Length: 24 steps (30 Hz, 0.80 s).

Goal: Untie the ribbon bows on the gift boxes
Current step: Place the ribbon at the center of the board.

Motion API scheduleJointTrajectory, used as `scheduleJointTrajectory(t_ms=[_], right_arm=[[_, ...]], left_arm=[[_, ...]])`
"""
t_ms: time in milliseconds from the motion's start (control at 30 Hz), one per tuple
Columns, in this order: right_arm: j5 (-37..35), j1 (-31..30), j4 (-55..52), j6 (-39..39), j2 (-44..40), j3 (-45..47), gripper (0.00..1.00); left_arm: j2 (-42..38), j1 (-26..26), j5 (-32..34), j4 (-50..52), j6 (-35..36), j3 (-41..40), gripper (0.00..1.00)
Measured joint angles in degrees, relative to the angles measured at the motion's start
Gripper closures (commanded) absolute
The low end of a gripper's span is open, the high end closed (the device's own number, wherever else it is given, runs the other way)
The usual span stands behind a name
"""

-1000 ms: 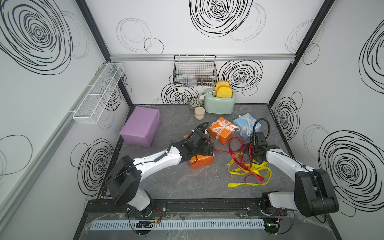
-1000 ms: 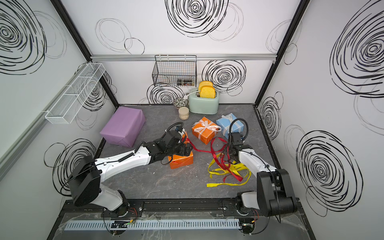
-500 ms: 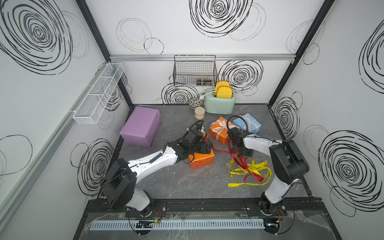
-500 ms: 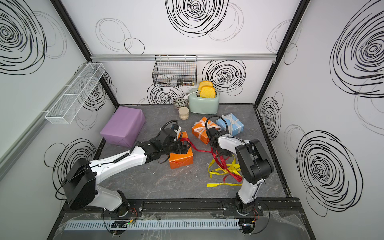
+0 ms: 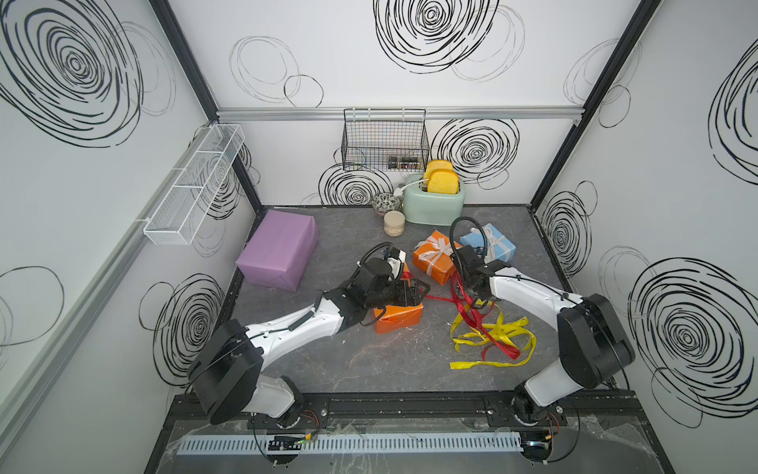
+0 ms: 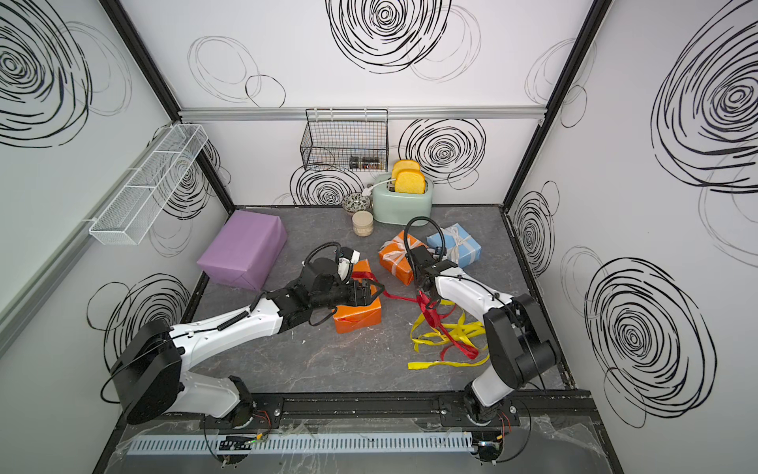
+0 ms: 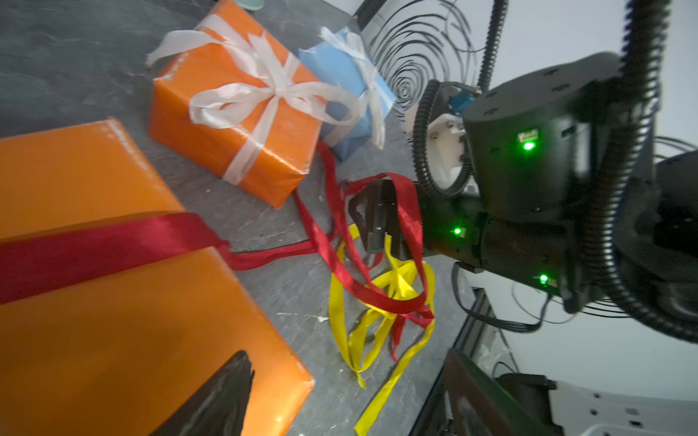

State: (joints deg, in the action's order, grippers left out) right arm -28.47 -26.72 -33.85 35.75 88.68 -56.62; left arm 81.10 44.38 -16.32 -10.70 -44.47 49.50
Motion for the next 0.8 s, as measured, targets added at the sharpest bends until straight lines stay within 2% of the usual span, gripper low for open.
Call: scheduleJointTrajectory(t_ms=[133, 333, 533, 800], right_arm=[[1.64, 0.98, 0.52, -1.01, -0.79, 0.35, 0.13], [4.63, 1.46, 0.94, -1.73, -2.69, 2.12, 0.13], [8.02, 2.51, 1.75, -2.38, -5.99, 3.74, 0.13], [9.99, 2.78, 2.84, -2.84, -6.62, 5.35, 0.13]], left_arm=[[2.23, 3.98, -0.83, -4.94, -4.57, 1.66, 0.18], [11.89, 9.57, -1.22, -8.37, -8.81, 8.37, 0.21], [19.08, 10.86, -1.42, -9.22, -10.4, 11.93, 0.27], [23.23, 10.86, 0.22, -7.17, -9.99, 16.76, 0.29]])
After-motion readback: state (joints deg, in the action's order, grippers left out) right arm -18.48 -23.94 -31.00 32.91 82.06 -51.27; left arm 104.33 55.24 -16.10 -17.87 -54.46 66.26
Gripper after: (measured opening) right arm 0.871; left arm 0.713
